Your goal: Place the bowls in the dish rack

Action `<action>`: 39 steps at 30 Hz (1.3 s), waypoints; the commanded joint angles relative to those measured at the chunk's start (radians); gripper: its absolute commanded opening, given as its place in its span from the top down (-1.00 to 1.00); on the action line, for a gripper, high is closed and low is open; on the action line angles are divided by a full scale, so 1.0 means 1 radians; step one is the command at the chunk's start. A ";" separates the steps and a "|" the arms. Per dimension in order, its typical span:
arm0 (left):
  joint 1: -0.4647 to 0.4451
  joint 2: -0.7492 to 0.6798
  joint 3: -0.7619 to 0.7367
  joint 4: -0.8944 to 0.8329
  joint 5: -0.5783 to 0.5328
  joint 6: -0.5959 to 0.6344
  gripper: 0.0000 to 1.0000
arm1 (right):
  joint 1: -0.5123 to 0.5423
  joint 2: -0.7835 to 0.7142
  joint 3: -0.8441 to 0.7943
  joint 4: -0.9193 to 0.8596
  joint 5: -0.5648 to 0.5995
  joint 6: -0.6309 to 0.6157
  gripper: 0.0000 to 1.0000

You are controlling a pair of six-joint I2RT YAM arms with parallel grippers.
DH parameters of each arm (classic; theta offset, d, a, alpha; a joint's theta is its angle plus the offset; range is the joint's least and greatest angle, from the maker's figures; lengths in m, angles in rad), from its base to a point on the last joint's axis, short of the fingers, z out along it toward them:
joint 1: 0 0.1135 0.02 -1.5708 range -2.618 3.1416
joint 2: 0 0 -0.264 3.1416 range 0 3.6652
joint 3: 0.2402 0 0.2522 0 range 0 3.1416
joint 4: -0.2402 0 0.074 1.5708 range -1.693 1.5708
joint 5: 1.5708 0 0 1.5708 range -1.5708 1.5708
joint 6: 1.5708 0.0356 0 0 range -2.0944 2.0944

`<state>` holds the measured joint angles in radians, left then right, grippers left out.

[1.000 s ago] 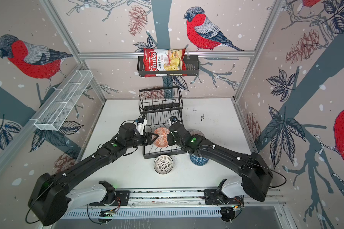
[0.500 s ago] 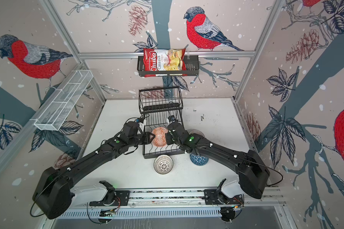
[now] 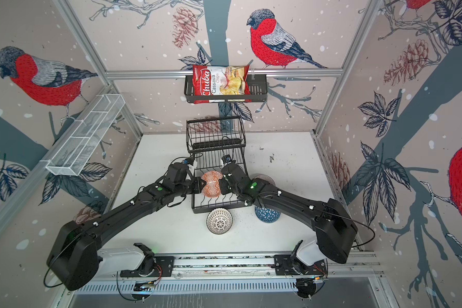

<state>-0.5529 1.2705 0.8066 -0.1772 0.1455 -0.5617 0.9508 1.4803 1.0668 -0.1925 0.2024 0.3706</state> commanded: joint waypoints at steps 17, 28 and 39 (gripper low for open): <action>0.030 0.003 -0.009 0.064 0.057 0.052 1.00 | -0.059 -0.007 0.028 0.019 -0.210 -0.013 -0.63; 0.069 0.022 0.020 0.079 0.146 0.098 1.00 | -0.146 -0.089 -0.044 0.092 -0.423 -0.010 -0.99; 0.165 0.008 -0.012 0.210 0.414 0.069 1.00 | -0.194 -0.131 -0.098 0.176 -0.579 0.006 -0.79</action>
<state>-0.4046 1.2846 0.7994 -0.0761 0.4438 -0.4721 0.7578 1.3613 0.9775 -0.0731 -0.3138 0.3695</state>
